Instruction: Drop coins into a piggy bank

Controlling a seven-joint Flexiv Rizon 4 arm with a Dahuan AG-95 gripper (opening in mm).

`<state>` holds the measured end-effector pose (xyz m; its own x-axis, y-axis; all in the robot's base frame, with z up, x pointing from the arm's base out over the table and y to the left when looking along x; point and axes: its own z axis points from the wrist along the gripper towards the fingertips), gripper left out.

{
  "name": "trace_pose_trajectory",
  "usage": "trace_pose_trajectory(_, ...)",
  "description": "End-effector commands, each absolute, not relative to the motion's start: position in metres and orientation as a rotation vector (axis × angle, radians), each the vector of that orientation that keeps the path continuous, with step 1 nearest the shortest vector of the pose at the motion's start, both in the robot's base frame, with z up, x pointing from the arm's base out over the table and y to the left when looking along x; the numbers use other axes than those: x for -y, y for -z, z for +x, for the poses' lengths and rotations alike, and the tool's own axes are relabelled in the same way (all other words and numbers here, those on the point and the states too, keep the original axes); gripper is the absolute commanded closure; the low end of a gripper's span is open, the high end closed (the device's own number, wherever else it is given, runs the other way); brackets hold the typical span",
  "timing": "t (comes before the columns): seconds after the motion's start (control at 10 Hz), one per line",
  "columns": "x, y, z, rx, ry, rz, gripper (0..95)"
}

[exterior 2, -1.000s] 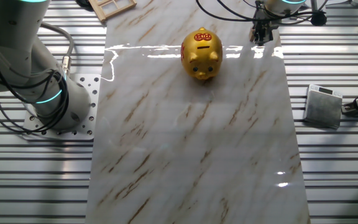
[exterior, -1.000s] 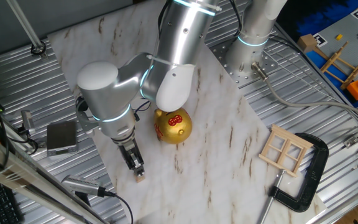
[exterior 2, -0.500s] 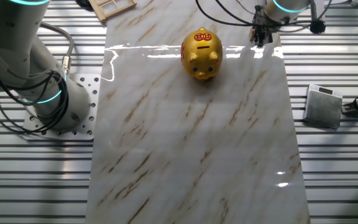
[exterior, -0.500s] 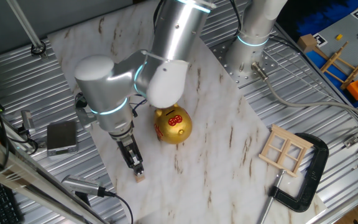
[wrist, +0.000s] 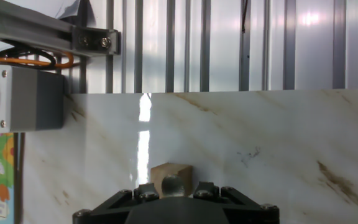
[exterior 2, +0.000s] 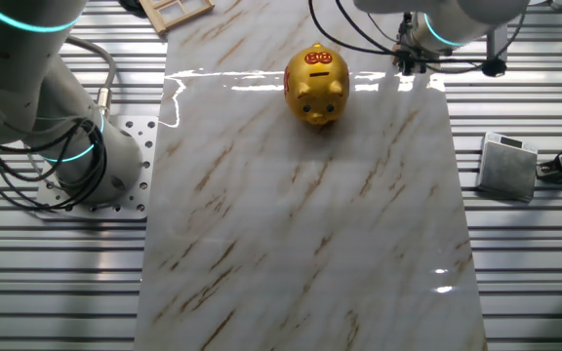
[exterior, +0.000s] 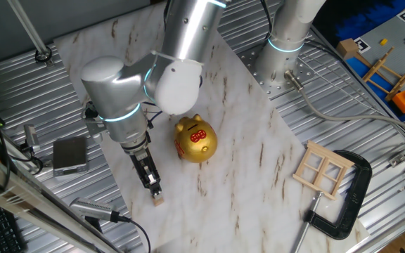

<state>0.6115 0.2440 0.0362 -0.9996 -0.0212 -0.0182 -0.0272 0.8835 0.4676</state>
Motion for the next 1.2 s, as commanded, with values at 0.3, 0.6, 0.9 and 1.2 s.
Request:
trace_pose_trajectory(0.3,-0.244,-0.0362,0.6113,-3.027,-0.778,-0.042,76.0)
trace_pose_trajectory(0.6,-0.244,-0.0362,0.6113,-3.027,-0.777,-0.047,76.0)
trace_pose_trajectory(0.9,-0.244,-0.0362,0.6113,-3.024,-0.776,-0.051,76.0)
trace_pose_trajectory(1.2,-0.2439,-0.0362,0.6114,-3.025,-0.775,-0.049,76.0)
